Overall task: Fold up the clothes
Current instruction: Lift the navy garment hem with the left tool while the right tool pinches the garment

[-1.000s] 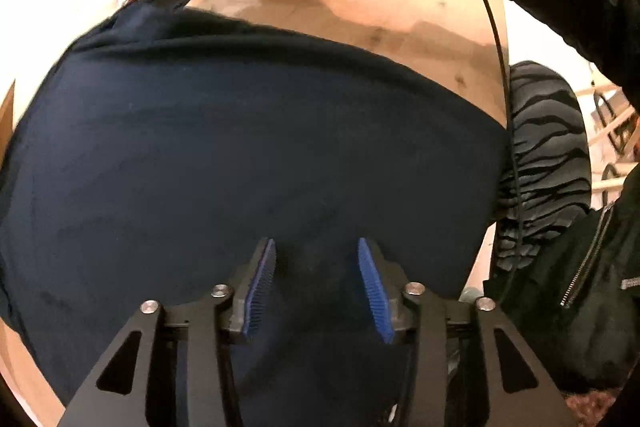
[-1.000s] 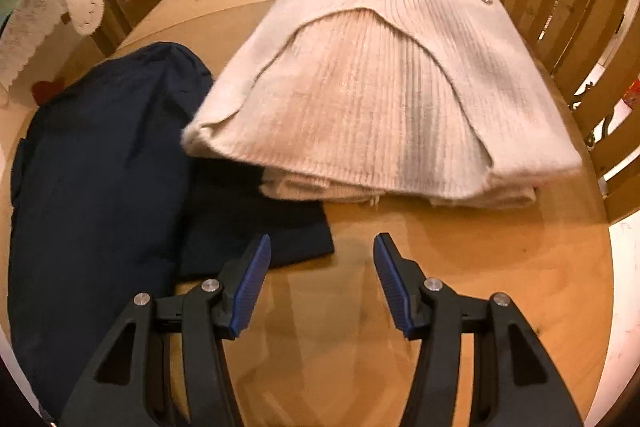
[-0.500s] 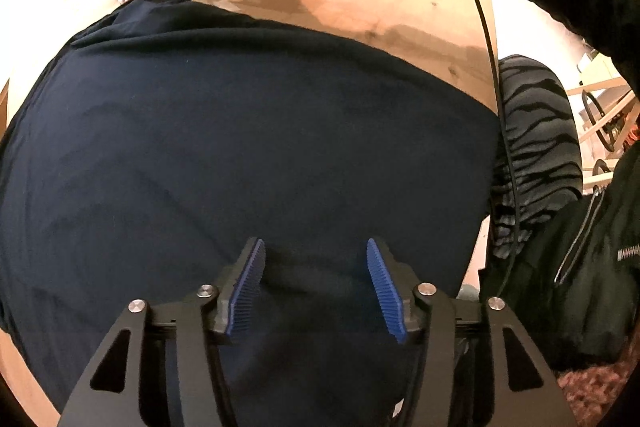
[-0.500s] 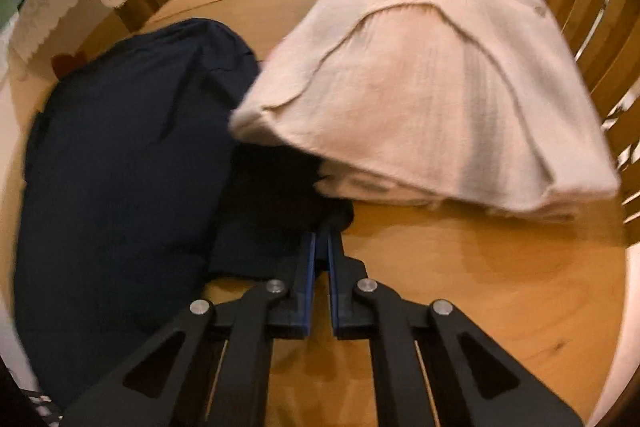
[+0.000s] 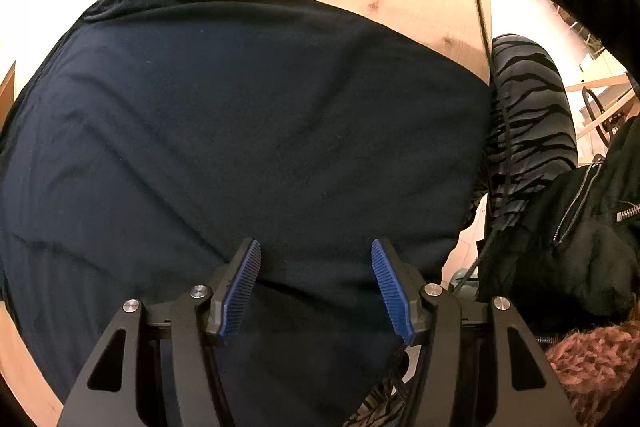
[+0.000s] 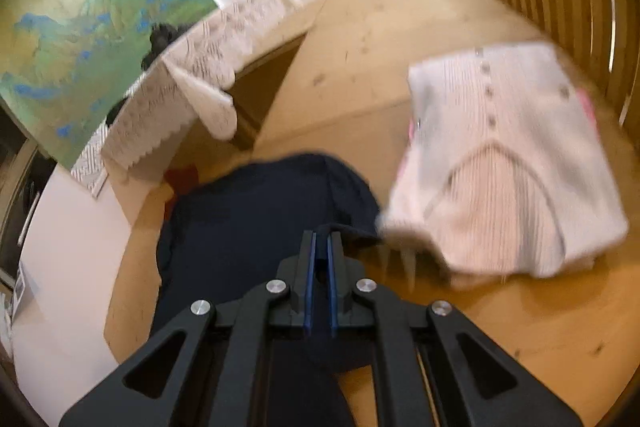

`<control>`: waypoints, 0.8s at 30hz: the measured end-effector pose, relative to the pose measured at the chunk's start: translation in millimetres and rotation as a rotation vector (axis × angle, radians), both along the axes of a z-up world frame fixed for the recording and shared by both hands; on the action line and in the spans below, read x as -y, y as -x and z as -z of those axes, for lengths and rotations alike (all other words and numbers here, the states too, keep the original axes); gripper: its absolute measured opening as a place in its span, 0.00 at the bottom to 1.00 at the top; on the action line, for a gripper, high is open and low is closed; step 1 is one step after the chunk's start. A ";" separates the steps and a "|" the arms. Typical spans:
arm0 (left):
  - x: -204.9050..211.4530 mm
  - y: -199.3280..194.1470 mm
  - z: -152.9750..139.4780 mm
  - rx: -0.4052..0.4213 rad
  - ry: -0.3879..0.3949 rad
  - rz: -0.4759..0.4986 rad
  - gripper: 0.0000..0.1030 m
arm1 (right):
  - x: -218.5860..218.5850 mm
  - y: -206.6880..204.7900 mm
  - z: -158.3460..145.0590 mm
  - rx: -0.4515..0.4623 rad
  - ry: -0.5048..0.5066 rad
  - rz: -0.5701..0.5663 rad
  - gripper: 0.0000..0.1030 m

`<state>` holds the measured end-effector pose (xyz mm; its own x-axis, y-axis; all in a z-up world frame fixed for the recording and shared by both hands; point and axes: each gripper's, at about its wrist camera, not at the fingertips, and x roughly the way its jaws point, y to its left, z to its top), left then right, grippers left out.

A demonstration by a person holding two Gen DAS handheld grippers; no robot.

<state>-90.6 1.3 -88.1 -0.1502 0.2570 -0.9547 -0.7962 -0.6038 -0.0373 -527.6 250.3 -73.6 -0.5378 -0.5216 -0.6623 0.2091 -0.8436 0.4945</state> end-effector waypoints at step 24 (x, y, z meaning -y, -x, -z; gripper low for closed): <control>68.5 17.0 -45.2 0.040 -0.189 -0.154 0.58 | 171.3 59.5 3.2 0.240 -0.180 -0.207 0.17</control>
